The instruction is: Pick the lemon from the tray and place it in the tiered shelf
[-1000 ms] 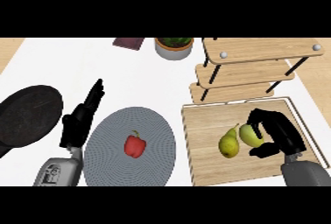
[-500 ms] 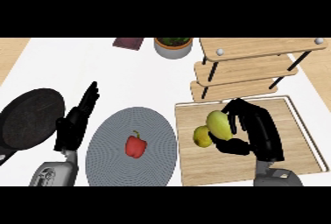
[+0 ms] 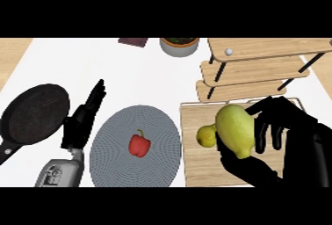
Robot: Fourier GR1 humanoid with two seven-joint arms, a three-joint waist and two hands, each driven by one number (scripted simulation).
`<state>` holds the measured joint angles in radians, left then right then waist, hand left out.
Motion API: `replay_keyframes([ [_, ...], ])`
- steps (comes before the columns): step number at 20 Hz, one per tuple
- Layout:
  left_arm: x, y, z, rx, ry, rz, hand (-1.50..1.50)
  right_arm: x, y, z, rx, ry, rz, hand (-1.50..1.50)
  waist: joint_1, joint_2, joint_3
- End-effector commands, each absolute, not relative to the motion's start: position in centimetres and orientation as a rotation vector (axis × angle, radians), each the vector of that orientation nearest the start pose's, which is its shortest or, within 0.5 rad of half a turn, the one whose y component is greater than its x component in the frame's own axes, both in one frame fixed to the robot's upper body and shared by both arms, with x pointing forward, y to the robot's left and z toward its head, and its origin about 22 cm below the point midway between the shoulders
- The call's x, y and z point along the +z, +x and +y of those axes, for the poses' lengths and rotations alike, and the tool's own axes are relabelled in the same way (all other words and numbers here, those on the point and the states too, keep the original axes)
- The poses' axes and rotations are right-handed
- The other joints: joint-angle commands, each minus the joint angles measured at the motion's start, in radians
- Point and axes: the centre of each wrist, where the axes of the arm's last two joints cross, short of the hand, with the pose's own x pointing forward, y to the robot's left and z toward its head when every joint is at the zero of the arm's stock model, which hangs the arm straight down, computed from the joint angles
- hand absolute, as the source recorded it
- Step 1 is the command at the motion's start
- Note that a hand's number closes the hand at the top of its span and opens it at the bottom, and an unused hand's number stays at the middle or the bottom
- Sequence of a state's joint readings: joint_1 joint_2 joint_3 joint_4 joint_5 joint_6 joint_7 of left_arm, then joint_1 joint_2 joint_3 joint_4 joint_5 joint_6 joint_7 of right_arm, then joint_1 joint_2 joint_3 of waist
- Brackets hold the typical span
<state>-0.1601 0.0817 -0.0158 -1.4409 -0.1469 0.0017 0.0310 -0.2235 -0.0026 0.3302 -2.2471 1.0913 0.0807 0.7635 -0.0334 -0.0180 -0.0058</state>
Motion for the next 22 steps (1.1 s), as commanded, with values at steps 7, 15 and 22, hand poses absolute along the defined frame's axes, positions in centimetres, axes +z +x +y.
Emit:
replay_keyframes([
  [7,3.1,29.0,21.3,-0.274,0.115,-1.584,0.0,27.4,19.0,-12.3,0.237,-1.133,-1.661,1.5,0.037,0.016,0.005],
  [15,1.0,28.0,22.4,-0.253,0.107,-1.578,0.0,31.5,20.9,-16.7,0.18,-1.222,-1.684,1.5,0.031,0.016,0.005],
  [22,0.8,28.6,22.6,-0.257,0.109,-1.574,0.0,32.1,25.1,-15.5,0.257,-1.372,-1.681,1.5,0.037,0.018,0.005],
])
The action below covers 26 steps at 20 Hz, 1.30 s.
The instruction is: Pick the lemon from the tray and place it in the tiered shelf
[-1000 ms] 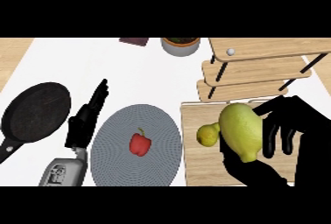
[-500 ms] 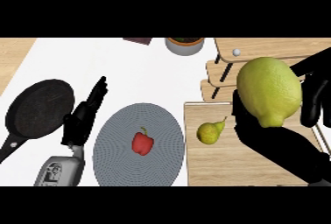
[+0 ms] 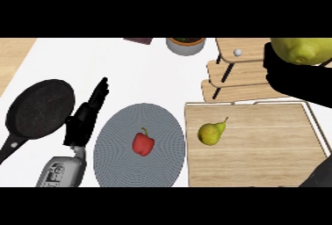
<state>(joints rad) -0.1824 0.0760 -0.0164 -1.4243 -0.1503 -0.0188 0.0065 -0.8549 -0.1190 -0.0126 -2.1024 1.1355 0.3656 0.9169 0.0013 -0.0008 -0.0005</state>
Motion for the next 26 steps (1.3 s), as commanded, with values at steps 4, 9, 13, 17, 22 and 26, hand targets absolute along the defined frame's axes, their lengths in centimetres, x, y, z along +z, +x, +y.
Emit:
replay_keyframes([
  [4,1.9,28.2,22.6,-0.262,0.102,-1.572,0.0,30.6,27.9,-17.3,0.265,-1.354,-1.684,1.5,0.005,0.001,0.0],
  [9,1.3,28.8,22.4,-0.258,0.104,-1.569,0.0,28.5,29.6,-18.3,0.328,-1.5,-1.668,1.5,0.003,0.002,0.0],
  [13,2.3,28.1,22.7,-0.27,0.108,-1.579,0.0,27.2,32.8,-17.9,0.354,-1.468,-1.737,1.5,0.009,0.002,0.0],
  [17,1.0,27.9,22.5,-0.257,0.118,-1.58,0.0,26.8,34.8,-17.7,0.221,-1.446,-1.74,1.5,0.01,0.003,0.0],
  [22,0.7,27.1,21.9,-0.261,0.089,-1.575,0.0,23.9,35.4,-21.7,0.012,-1.212,-1.876,1.5,0.012,0.004,0.001],
  [26,1.4,29.0,23.8,-0.247,0.099,-1.576,0.0,23.4,35.7,-24.4,0.004,-1.192,-1.909,1.5,0.0,0.003,0.001],
])
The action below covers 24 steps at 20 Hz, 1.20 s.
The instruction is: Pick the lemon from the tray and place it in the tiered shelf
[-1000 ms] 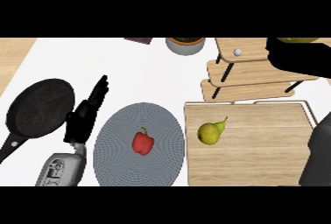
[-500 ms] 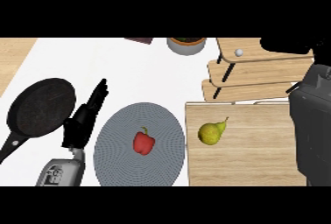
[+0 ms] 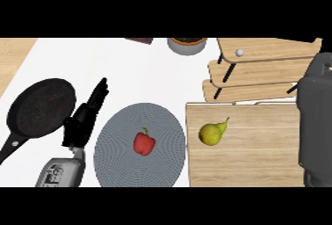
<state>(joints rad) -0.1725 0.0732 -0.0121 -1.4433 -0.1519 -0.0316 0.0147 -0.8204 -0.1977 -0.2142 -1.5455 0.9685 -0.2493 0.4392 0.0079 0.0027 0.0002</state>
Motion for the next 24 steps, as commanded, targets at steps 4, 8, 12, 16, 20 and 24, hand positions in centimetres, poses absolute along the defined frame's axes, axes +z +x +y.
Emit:
replay_keyframes([
  [4,2.4,28.2,21.3,-0.261,0.095,-1.572,0.0,22.7,37.1,-23.1,0.053,-1.189,-1.875,1.5,-0.003,-0.002,0.0],
  [8,1.6,28.2,23.3,-0.263,0.133,-1.574,0.0,23.4,37.7,-26.9,0.074,-1.477,-1.595,1.5,-0.005,-0.002,-0.002],
  [12,2.0,28.2,21.6,-0.271,0.119,-1.574,0.0,22.1,37.9,-25.9,-0.001,-1.47,-1.556,-1.5,-0.004,-0.003,0.0],
  [16,0.9,28.4,20.7,-0.253,0.125,-1.563,0.0,24.1,34.9,-26.4,-0.06,-1.391,-1.613,-1.5,-0.014,-0.005,-0.001],
  [20,2.1,28.5,22.1,-0.256,0.109,-1.598,0.0,22.8,36.1,-27.4,-0.176,-1.286,-1.672,-1.5,-0.004,-0.003,0.0],
  [24,1.2,27.8,22.0,-0.261,0.088,-1.564,0.0,26.2,35.3,-29.6,-0.164,-1.193,-1.731,-1.5,-0.006,-0.004,0.0],
])
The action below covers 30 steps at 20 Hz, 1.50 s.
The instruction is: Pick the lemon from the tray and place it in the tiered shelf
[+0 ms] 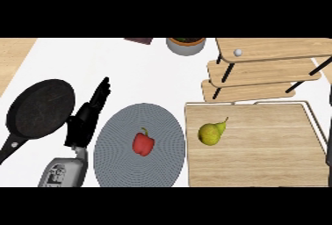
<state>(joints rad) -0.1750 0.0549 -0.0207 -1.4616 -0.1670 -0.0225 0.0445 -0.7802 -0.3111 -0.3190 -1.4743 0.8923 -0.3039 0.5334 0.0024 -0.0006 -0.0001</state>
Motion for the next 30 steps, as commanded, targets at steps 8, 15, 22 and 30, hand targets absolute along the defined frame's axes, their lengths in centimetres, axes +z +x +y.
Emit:
replay_keyframes([
  [8,1.7,27.2,21.6,-0.255,0.104,-1.578,0.0,27.4,33.8,-28.2,-0.283,-1.077,-1.753,-1.5,-0.001,-0.002,0.0],
  [15,1.3,29.0,22.8,-0.248,0.12,-1.574,0.0,34.1,30.0,-34.6,-0.637,-1.023,-1.803,-1.5,-0.013,-0.003,0.0],
  [22,0.1,27.3,22.5,-0.23,0.121,-1.553,0.0,34.5,23.4,-40.5,-0.626,-1.039,-1.567,-1.5,-0.037,-0.009,0.0],
  [30,1.1,26.6,22.2,-0.212,0.14,-1.564,0.0,33.5,14.5,-48.7,-0.499,-1.059,-1.49,-1.5,-0.043,-0.01,0.002],
])
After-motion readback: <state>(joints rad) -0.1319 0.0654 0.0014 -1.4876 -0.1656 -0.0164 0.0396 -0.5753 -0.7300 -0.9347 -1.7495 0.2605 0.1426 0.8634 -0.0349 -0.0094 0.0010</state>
